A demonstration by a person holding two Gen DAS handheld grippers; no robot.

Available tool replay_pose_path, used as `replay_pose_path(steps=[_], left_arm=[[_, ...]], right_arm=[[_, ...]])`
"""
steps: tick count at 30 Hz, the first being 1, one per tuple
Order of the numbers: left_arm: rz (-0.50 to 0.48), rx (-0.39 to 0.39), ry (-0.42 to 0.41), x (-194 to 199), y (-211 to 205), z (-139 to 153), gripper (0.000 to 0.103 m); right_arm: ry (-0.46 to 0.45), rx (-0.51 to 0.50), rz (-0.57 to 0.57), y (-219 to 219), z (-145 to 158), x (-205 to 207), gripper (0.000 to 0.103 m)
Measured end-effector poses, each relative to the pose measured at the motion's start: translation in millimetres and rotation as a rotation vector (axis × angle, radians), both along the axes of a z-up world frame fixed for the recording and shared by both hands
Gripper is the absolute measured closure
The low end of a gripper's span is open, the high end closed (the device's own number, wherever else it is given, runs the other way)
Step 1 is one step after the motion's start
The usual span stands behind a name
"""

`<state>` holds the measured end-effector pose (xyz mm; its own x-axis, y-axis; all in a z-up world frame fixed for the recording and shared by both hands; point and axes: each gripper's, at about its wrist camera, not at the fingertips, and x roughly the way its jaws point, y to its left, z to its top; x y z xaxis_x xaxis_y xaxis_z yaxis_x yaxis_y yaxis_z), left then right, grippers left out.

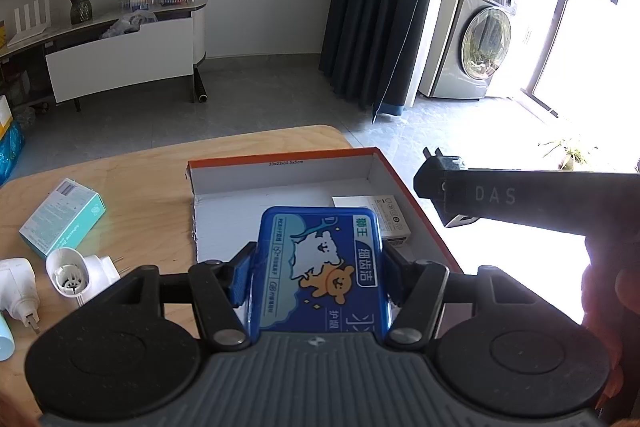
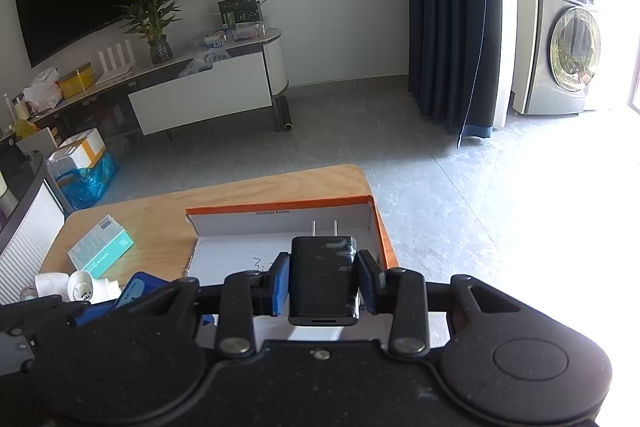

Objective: Organize rigid objects
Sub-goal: 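Carry the blue box and black charger over the orange-rimmed box with both grippers, then lower the black charger into the box and open the right gripper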

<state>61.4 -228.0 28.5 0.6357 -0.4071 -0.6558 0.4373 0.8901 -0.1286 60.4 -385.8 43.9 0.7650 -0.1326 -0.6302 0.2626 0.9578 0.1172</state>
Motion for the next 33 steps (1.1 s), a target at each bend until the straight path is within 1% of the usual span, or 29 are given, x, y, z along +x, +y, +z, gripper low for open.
replay_pose_path(steps=[12, 16, 27, 29, 31, 33], left_arm=[[0.016, 0.016, 0.02, 6.3, -4.3, -4.2, 0.04], [0.022, 0.011, 0.026, 10.3, -5.0, -4.0, 0.04], [0.025, 0.008, 0.033, 13.1, -3.3, -5.2, 0.04], [0.027, 0.009, 0.036, 13.7, -3.6, -5.9, 0.04], [0.026, 0.01, 0.039, 14.5, -4.1, -6.2, 0.04], [0.027, 0.012, 0.039, 14.9, -4.1, -6.5, 0.04]], right_arm=[[0.02, 0.013, 0.023, -6.8, -4.8, 17.8, 0.059], [0.031, 0.012, 0.03, -7.8, -5.4, 25.4, 0.059], [0.066, 0.034, 0.055, -13.6, -11.5, 55.4, 0.059], [0.064, 0.034, 0.062, -15.0, -11.0, 60.6, 0.059], [0.036, 0.024, 0.049, -18.6, -9.1, 63.3, 0.058], [0.004, 0.046, 0.049, -24.1, -6.4, 62.2, 0.058]])
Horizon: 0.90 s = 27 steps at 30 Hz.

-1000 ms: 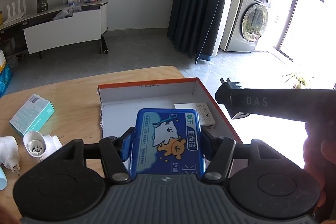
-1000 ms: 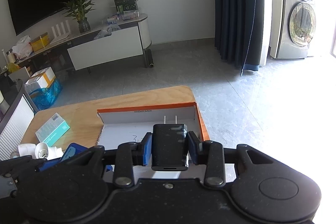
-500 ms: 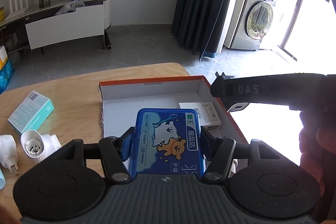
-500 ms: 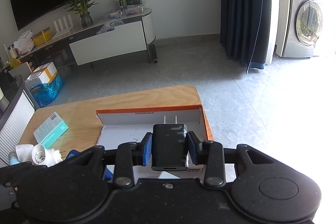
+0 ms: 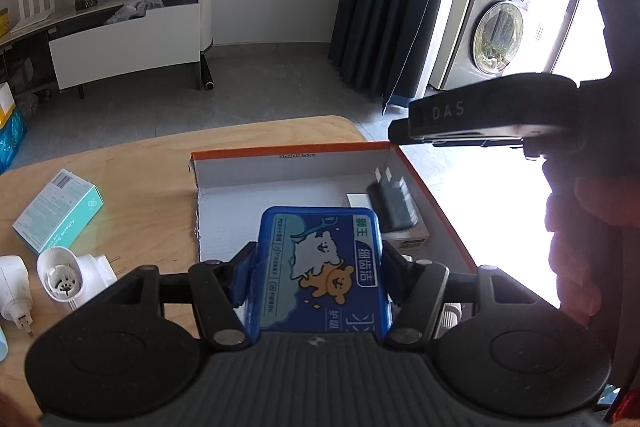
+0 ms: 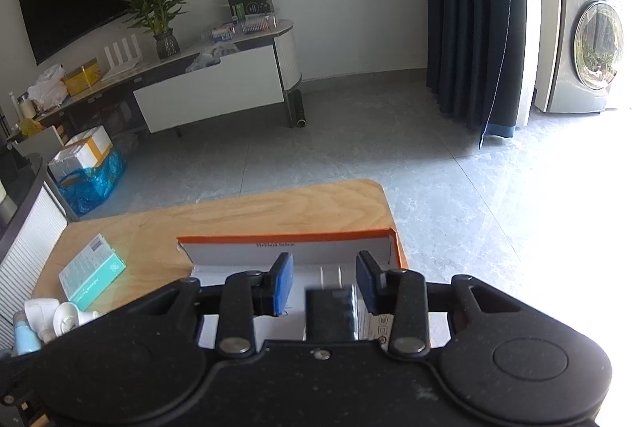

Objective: Organize rigid objects
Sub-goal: 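Lower the black charger into the box and open the right gripper, then lower the blue box into the box and open the left gripper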

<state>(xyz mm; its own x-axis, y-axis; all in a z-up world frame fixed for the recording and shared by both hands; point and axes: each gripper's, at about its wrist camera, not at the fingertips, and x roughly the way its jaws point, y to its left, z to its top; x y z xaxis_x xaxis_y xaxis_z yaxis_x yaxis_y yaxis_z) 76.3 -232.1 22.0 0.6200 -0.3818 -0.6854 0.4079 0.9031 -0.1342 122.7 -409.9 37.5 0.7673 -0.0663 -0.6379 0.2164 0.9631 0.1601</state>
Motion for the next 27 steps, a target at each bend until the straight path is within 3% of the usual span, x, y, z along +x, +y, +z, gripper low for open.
replay_pose_path(steps=[19, 21, 27], left_arm=[[0.004, 0.026, 0.017, 30.6, -23.1, -6.2, 0.04], [0.012, 0.03, 0.016, 34.3, -24.6, -2.4, 0.04], [0.028, 0.032, -0.007, 26.3, -22.4, 8.9, 0.03]], right_arm=[[-0.042, -0.029, -0.068, 1.3, 14.4, -76.1, 0.055], [-0.038, -0.03, -0.072, 2.7, 15.2, -79.8, 0.05], [-0.04, -0.026, -0.079, 7.8, 16.4, -85.6, 0.043]])
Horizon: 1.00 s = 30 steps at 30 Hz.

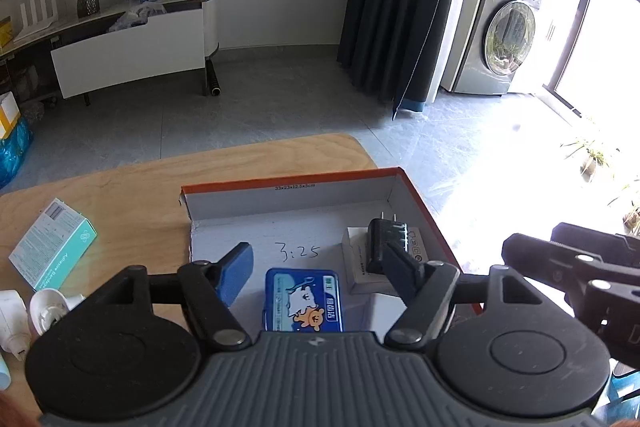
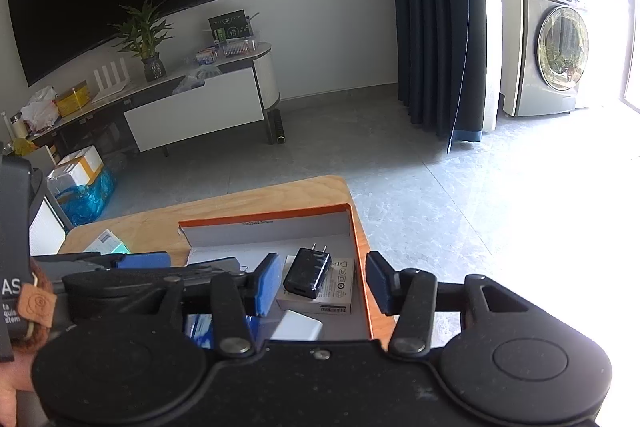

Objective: Organize rigid objects
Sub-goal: 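Lower the blue box into the box and open the left gripper, then withdraw both grippers from the box back toward the table items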

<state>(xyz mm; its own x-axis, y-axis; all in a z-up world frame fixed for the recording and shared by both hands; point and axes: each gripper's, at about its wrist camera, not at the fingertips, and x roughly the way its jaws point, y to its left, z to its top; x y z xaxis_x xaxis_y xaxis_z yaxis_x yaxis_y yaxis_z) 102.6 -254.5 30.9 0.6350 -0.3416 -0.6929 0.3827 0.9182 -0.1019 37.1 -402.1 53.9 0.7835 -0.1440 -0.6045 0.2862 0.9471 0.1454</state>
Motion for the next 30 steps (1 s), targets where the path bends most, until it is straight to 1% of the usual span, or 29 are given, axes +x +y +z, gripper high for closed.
replay_pose_path(steps=[3, 7, 10, 11, 13, 19, 22, 24, 27, 30], left_arm=[[0.007, -0.006, -0.004, -5.5, 3.3, 2.5, 0.024], [0.029, 0.002, -0.008, -11.5, 10.6, 6.1, 0.022], [0.049, 0.008, -0.011, -15.9, 19.1, 8.3, 0.017], [0.058, 0.009, -0.014, -18.0, 22.9, 8.5, 0.016], [0.08, 0.012, -0.014, -22.8, 30.2, 8.5, 0.013], [0.116, 0.022, -0.006, -31.9, 47.0, 7.7, 0.009], [0.137, 0.023, -0.013, -35.2, 57.5, 8.7, 0.009], [0.146, 0.029, -0.014, -36.4, 62.8, 9.3, 0.008], [0.169, 0.035, -0.01, -38.3, 72.0, 8.9, 0.004], [0.185, 0.033, -0.004, -40.6, 81.6, 7.7, 0.004]], right_arm=[[0.007, 0.005, 0.006, 3.2, -1.6, -0.1, 0.041], [0.013, 0.004, 0.02, 11.8, -2.3, -0.7, 0.04], [0.01, 0.006, 0.023, 17.1, -1.8, -2.1, 0.037], [0.008, 0.007, 0.023, 19.1, -1.4, -3.2, 0.033], [0.009, 0.007, 0.029, 22.5, -2.1, -5.3, 0.031], [0.025, 0.019, 0.051, 35.8, -6.7, -7.6, 0.03], [0.029, 0.02, 0.065, 44.2, -8.1, -9.5, 0.026], [0.032, 0.024, 0.071, 49.3, -8.9, -9.7, 0.026], [0.039, 0.033, 0.089, 56.2, -11.3, -8.9, 0.026], [0.045, 0.029, 0.109, 65.3, -12.6, -7.5, 0.026]])
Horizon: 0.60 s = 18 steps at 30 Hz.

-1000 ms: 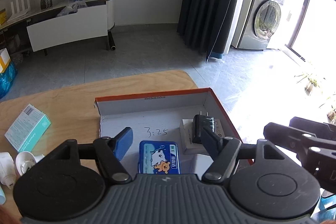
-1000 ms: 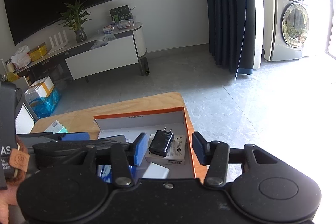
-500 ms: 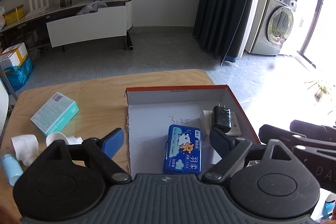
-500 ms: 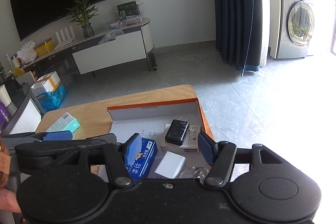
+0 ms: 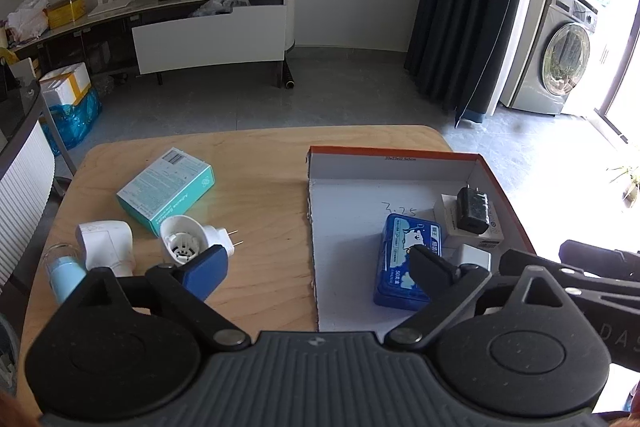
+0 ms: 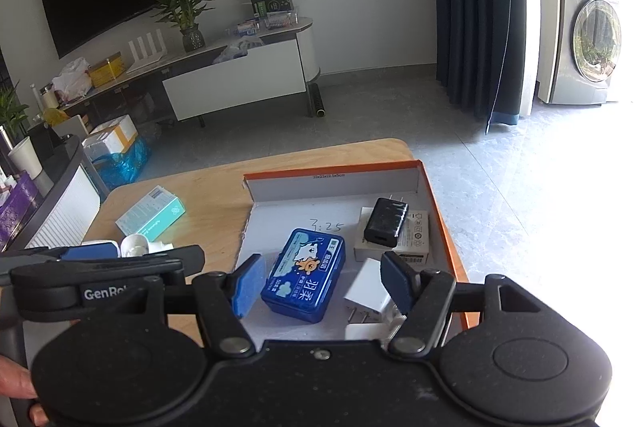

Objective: Organize rigid objects
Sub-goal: 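Withdraw both grippers from the box back toward the table items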

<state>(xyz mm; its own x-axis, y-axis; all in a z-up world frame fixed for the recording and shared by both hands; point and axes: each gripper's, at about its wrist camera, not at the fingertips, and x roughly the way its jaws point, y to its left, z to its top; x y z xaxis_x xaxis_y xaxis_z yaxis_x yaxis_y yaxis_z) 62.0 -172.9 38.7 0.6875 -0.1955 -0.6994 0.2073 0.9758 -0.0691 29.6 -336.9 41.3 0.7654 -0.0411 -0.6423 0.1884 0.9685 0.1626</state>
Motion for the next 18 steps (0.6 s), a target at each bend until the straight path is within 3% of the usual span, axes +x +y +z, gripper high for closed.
replay_pose_path(steps=[18], left_arm=[[0.1, 0.01, -0.036, -12.8, 48.6, 4.5, 0.0]], right_arm=[[0.016, 0.016, 0.101, 45.1, -2.1, 7.1, 0.026]])
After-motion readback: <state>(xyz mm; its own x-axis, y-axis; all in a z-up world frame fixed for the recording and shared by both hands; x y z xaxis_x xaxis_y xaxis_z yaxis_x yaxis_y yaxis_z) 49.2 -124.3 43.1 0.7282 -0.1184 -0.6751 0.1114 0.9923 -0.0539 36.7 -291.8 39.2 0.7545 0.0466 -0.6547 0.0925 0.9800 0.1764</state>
